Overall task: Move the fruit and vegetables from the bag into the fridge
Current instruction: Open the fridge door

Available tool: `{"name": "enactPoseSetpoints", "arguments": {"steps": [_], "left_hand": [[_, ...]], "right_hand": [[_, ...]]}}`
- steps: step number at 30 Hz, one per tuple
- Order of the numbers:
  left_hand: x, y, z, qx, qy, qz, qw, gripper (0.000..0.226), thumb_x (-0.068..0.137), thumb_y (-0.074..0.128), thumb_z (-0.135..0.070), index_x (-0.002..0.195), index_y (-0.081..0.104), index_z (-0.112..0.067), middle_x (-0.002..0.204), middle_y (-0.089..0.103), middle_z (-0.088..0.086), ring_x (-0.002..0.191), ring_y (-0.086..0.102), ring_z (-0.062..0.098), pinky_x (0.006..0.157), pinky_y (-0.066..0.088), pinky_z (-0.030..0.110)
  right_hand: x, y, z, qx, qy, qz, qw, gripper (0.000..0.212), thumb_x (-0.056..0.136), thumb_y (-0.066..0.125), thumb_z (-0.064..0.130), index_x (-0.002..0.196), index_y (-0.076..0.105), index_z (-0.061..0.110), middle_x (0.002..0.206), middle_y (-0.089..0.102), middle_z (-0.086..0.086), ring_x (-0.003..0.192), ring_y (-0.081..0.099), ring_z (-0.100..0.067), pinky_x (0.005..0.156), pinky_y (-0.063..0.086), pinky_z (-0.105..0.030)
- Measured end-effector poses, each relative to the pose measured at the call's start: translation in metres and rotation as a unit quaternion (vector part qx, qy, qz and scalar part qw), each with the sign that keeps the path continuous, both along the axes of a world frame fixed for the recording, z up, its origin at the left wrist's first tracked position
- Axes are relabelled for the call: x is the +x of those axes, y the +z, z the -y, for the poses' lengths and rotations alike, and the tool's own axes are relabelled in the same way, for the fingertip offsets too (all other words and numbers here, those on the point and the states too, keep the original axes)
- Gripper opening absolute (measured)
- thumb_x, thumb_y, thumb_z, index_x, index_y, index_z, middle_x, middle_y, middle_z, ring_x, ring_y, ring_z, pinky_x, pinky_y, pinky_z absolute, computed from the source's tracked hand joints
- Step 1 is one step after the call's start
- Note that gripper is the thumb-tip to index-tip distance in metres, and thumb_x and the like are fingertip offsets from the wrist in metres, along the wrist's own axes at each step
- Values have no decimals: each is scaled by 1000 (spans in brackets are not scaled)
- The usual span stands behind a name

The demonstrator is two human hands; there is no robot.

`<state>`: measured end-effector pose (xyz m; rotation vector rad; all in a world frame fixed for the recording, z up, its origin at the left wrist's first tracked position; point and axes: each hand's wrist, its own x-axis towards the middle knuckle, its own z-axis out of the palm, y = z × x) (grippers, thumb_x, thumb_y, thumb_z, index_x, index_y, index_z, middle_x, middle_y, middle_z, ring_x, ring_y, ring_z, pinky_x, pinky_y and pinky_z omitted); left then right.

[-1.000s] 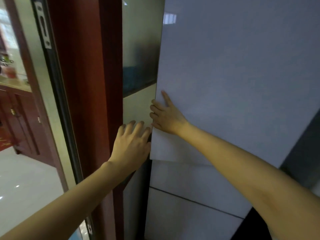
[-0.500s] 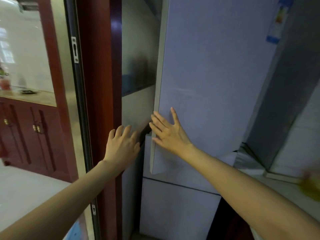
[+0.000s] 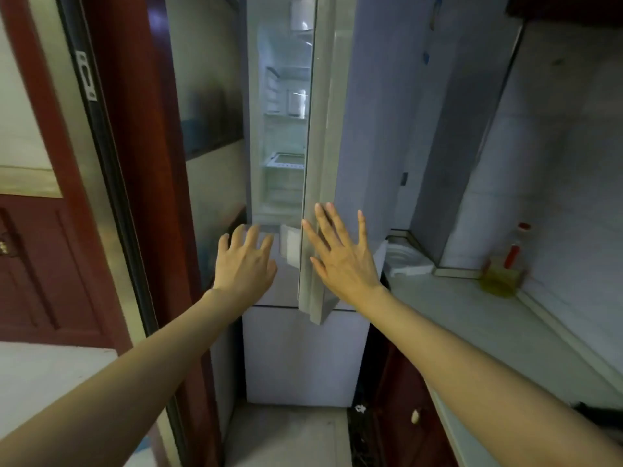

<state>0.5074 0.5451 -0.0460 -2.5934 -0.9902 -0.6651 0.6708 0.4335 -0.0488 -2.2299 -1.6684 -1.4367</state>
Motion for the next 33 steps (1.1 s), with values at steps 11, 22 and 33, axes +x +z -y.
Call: {"name": "enactPoseSetpoints", "arguments": {"steps": [11, 22, 33], "left_hand": [[66, 12, 56, 16, -102, 14, 995, 48, 91, 47, -36, 136, 40, -18, 142, 38, 11, 128, 36, 34, 103, 31, 51], [141, 32, 103, 40, -200, 23, 979, 51, 93, 42, -34, 140, 34, -18, 146, 34, 10, 132, 31, 31, 105, 25, 48], [212, 49, 117, 61, -263, 22, 963, 53, 94, 40, -37, 143, 30, -20, 149, 30, 9, 136, 26, 32, 108, 23, 48]], "right_hand": [[40, -6, 101, 76, -75, -91, 990, 81, 91, 51, 37, 151, 2, 12, 156, -6, -23, 145, -6, -37, 116, 18, -50], [96, -1, 174, 124, -189, -157, 961, 88, 89, 47, 51, 151, -5, 16, 155, -13, -22, 143, -3, -43, 111, 23, -59], [160, 25, 203, 150, -303, -215, 916, 87, 94, 37, 53, 146, -20, 13, 153, -26, -15, 141, -2, -48, 103, 39, -54]]}}
